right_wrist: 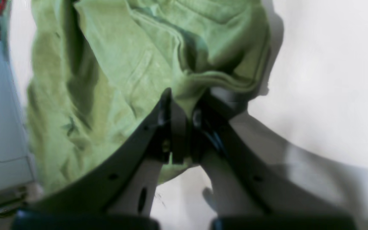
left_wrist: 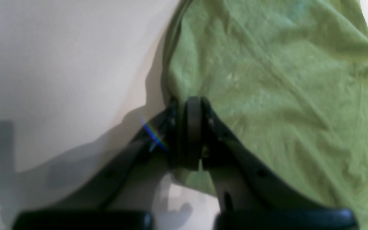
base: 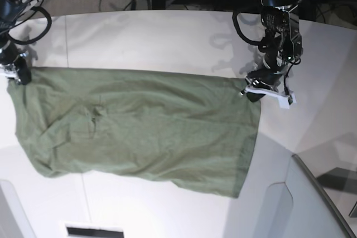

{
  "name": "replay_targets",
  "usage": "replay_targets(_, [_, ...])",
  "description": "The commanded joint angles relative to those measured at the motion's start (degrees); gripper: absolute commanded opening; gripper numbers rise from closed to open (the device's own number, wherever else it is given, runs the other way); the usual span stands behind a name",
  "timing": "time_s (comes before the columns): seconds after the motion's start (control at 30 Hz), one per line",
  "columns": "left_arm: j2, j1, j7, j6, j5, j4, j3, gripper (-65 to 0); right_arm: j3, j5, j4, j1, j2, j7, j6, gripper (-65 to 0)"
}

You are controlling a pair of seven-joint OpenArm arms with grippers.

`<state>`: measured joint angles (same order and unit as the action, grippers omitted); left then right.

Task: Layout the t-shirt on the table in an organized manner, then fold the t-shirt properly
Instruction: 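Grasp the shirt corners with both grippers and pull them apart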

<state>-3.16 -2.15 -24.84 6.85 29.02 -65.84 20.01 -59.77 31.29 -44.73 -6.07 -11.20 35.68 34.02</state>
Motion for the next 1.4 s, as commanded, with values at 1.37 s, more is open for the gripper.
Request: replay_targets(1.37, [-0.14, -24.44, -3.34, -0.57, -0.58, -23.43, 3.24, -65.0, -0.67, 1.46, -20.28, 13.05, 4.12, 11.66, 0.4, -65.0])
